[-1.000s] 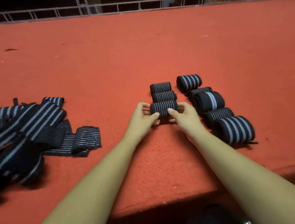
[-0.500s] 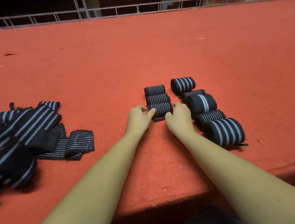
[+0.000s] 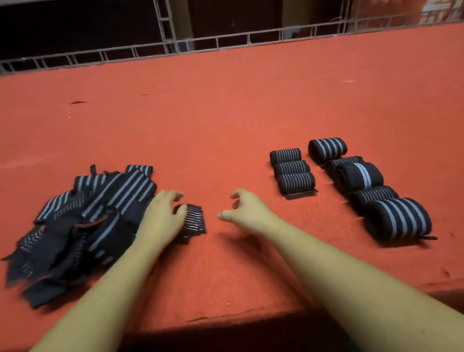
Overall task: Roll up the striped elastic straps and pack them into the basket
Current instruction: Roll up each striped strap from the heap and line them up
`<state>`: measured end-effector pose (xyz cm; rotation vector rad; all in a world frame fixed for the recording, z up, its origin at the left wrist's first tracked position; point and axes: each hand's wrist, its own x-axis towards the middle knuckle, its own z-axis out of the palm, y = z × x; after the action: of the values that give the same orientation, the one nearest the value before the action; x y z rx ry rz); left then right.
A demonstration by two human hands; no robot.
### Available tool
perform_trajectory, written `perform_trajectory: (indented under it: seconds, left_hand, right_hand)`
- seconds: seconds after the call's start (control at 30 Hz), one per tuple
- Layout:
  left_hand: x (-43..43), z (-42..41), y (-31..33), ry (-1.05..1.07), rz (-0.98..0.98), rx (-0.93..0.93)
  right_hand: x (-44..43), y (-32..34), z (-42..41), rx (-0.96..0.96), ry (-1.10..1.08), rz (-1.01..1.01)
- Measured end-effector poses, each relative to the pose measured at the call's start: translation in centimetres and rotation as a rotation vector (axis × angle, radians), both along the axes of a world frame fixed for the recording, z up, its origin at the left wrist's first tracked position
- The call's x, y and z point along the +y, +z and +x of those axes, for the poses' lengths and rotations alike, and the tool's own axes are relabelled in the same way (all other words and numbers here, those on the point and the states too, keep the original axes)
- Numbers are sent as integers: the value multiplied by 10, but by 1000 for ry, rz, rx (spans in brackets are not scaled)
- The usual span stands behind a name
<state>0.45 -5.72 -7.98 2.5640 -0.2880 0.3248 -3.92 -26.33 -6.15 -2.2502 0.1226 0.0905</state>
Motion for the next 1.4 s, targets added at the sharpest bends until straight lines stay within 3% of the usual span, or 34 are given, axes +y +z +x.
perform_trajectory:
  seconds: [0.13, 0.27, 0.43, 0.5, 0.6, 0.7, 0.9, 1.07, 1.27, 1.4]
  left_hand:
    - [37, -8, -35, -33, 33, 144]
    - [49, -12, -42, -80, -94, 72]
    - [57, -12, -43, -188, -240, 134]
    - [56, -13, -41, -206, -285, 130]
    - [53, -16, -37, -203, -328, 151]
    - [55, -15, -35, -219, -240, 123]
    - [54, -9, -43, -333, 66, 53]
    - [47, -18, -36, -253, -46, 42]
    - [33, -43, -19, -244, -339, 92]
    - [10, -65, 19, -299, -598, 187]
  right_hand:
    - [40, -15, 5, 26, -20, 21]
    - [68, -39, 3, -19, -94, -265]
    - [75, -45, -3, -147, -172, -183]
    - [75, -44, -1, -134, -169, -75]
    - [68, -39, -2, -123, -177, 366]
    - [47, -23, -13, -59, -152, 704]
    - [-6, 12, -27, -76, -213, 956]
    - [-37, 33, -43, -221, -294, 851]
    - [-49, 39, -58, -110, -227, 968]
    - [-56, 43, -63, -201, -181, 684]
